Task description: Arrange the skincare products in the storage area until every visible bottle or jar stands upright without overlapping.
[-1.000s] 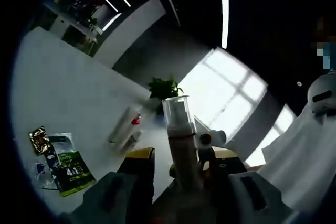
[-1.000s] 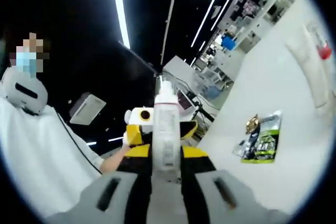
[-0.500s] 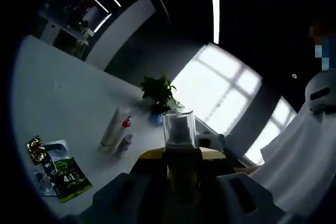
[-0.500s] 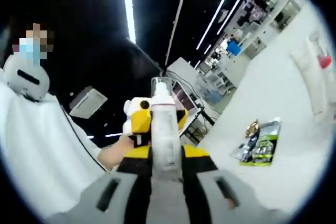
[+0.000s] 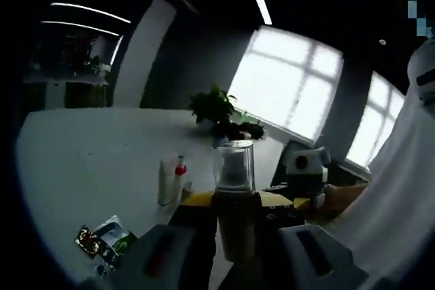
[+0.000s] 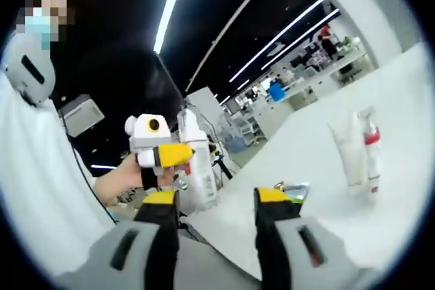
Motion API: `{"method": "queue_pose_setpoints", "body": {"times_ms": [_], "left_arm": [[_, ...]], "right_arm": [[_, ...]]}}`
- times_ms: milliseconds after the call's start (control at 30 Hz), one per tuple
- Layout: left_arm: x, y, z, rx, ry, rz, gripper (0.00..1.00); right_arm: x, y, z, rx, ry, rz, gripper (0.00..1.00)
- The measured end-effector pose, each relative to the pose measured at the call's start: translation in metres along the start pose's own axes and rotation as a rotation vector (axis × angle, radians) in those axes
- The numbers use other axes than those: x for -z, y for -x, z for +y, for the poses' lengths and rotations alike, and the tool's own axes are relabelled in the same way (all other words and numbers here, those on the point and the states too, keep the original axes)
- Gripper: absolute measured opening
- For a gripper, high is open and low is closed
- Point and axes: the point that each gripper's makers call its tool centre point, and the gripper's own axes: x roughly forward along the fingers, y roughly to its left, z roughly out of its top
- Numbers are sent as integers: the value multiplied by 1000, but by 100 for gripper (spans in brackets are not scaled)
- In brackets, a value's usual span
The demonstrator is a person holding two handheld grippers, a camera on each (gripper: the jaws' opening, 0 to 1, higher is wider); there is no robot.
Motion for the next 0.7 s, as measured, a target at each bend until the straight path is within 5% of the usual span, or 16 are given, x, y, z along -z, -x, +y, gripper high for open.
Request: {"method": "queue_pose_setpoints", "body": {"times_ms": [100,300,700], "left_arm": [[6,-12,-9,16,-4,13,18],[19,-30,-21,30,-59,71,18],[26,-39,-22,31,-113,105,18]], "right_arm": [[-16,-4,7,8,74,-1,52],[-39,-20,22,-10,90,-66,50],[-29,-22,9,40,98,-16,33]]}}
